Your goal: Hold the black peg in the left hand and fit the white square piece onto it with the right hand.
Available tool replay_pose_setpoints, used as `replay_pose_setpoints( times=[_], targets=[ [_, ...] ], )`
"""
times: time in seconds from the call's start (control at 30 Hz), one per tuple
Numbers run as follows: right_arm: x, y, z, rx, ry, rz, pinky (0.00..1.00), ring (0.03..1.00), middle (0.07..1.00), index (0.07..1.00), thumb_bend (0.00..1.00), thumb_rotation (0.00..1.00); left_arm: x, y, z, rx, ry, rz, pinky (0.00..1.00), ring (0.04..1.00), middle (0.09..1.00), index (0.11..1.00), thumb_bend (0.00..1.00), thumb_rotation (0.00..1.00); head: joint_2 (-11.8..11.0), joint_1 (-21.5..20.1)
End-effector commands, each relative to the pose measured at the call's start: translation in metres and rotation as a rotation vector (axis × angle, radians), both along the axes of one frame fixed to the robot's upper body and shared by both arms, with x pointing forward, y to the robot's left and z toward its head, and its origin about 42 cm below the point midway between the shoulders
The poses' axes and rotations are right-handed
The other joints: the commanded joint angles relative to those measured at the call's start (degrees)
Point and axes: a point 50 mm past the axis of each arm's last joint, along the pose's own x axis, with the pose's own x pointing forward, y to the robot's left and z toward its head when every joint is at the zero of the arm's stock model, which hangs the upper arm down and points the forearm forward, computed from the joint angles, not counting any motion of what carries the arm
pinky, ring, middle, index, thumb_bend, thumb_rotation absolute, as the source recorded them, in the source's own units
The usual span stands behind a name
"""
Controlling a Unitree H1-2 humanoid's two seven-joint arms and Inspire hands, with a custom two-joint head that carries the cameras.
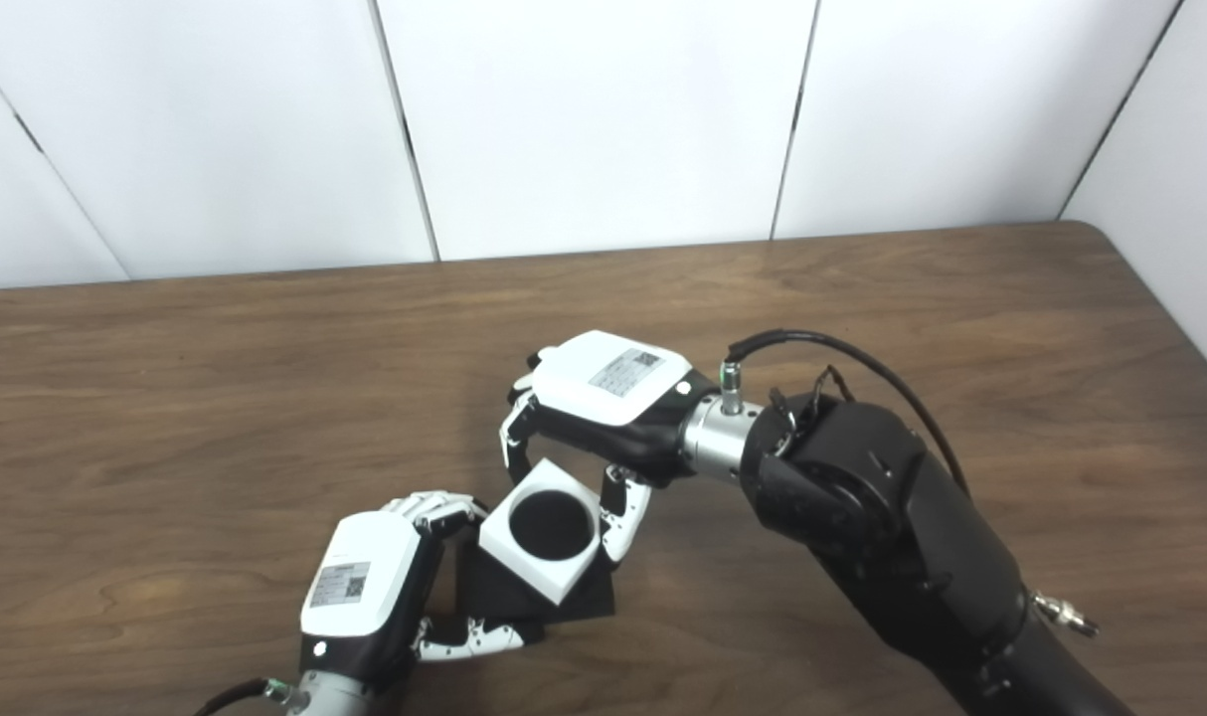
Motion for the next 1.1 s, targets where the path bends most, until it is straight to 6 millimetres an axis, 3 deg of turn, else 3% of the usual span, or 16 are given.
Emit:
replay_pose_setpoints(
  times=[0.0,0.23,0.27,0.33,0.47,0.8,1.07],
  targets=[
    [-0.003,0.008,0.011,0.022,-0.06,0.042,0.97,0.876,0.726,0.481,0.52,0.13,-0.005,-0.003,-0.009,0.03,0.086,-0.016,0.74,0.77,0.724,0.49,0.51,0.05,0.08,0.04],
    [-0.005,0.014,0.008,-0.073,-0.082,0.04,0.95,0.888,0.751,0.492,0.52,0.15,-0.005,-0.003,-0.009,0.037,0.084,-0.017,0.74,0.768,0.723,0.49,0.51,0.05,0.28,-0.05],
    [-0.006,0.014,0.008,-0.079,-0.075,0.036,0.95,0.891,0.757,0.572,0.71,0.21,-0.006,-0.003,-0.009,0.036,0.084,-0.016,0.74,0.767,0.722,0.49,0.51,0.05,0.28,-0.05],
    [-0.006,0.014,0.008,-0.089,-0.06,0.03,0.97,0.901,0.772,0.657,0.89,0.3,-0.006,-0.002,-0.009,0.035,0.085,-0.016,0.74,0.768,0.722,0.49,0.51,0.05,0.32,-0.11],
    [-0.007,0.013,0.008,-0.105,-0.036,0.015,0.99,0.914,0.795,0.69,0.99,0.38,-0.006,-0.002,-0.008,0.036,0.088,-0.017,0.73,0.769,0.723,0.49,0.51,0.05,0.38,-0.13],
    [-0.007,0.004,0.015,-0.089,-0.029,-0.03,1.0,0.929,0.823,0.733,1.0,0.46,-0.007,0.0,-0.007,0.04,0.088,-0.012,0.73,0.769,0.722,0.49,0.51,0.05,0.54,-0.09],
    [-0.009,-0.02,0.02,-0.003,-0.039,-0.114,1.0,0.93,0.833,0.766,1.0,0.48,-0.006,0.005,-0.008,0.04,0.088,-0.007,0.71,0.75,0.711,0.49,0.51,0.05,0.35,-0.49]
  ],
)
